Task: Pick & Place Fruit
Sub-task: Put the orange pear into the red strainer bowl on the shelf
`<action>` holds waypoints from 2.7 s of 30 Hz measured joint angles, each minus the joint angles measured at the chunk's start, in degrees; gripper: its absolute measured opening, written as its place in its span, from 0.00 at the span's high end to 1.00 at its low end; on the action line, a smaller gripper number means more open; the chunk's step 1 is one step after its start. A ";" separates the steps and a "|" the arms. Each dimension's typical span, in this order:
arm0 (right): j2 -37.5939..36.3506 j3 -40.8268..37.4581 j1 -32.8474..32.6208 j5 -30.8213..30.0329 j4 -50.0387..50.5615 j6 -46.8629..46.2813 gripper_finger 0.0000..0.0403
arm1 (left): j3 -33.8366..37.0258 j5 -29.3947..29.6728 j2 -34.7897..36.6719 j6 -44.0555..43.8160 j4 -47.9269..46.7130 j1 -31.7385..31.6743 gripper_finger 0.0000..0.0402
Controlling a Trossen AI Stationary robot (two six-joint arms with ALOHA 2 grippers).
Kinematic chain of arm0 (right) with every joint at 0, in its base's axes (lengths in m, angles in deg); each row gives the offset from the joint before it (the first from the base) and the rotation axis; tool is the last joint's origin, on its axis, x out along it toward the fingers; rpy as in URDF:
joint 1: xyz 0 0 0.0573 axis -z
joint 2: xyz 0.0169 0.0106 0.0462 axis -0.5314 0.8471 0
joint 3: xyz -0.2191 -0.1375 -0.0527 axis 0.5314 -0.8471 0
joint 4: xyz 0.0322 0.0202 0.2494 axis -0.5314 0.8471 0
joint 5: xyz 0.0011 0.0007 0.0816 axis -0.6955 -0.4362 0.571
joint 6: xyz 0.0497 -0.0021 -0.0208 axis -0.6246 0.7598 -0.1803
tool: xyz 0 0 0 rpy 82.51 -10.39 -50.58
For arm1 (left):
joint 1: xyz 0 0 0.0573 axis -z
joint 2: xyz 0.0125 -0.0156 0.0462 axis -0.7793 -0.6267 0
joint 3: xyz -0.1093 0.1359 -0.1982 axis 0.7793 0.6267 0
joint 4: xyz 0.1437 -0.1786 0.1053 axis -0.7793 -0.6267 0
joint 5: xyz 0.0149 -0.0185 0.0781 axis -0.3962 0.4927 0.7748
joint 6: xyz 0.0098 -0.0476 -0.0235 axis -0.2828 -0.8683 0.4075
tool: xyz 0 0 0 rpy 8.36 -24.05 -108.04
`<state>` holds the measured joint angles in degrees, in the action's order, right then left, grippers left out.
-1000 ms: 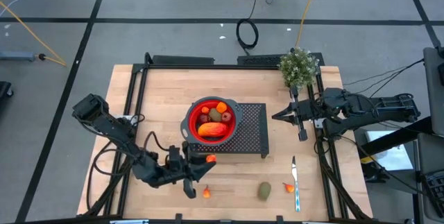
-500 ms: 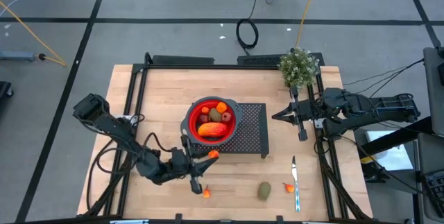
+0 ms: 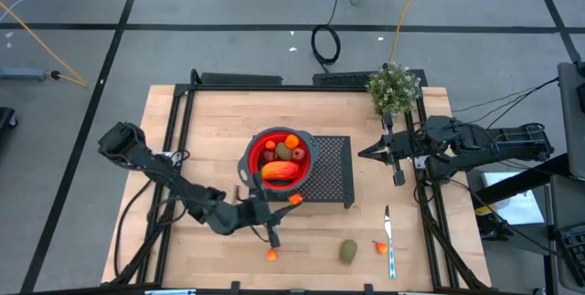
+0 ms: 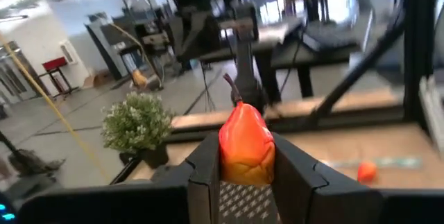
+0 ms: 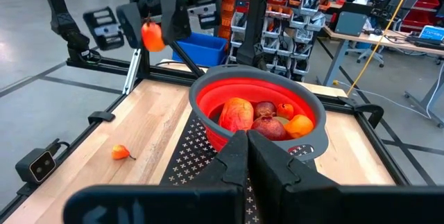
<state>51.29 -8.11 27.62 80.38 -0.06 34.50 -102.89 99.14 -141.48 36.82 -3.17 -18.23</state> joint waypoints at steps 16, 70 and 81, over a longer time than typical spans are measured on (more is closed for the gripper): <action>0.00 0.00 0.00 0.00 0.00 -0.02 0.99 | -21.84 -13.23 0.02 -15.91 -54.39 -11.03 0.78; 0.00 0.00 0.00 -0.02 0.00 0.15 0.99 | -23.29 -34.07 0.02 -43.61 -79.03 -31.07 0.78; 0.01 0.00 -0.01 -0.02 -0.02 0.16 0.99 | -23.29 -33.79 0.02 -43.58 -79.01 -31.07 0.76</action>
<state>51.30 -8.11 27.61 80.36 -0.08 34.66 -126.18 65.35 -141.46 -6.75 -82.18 -49.31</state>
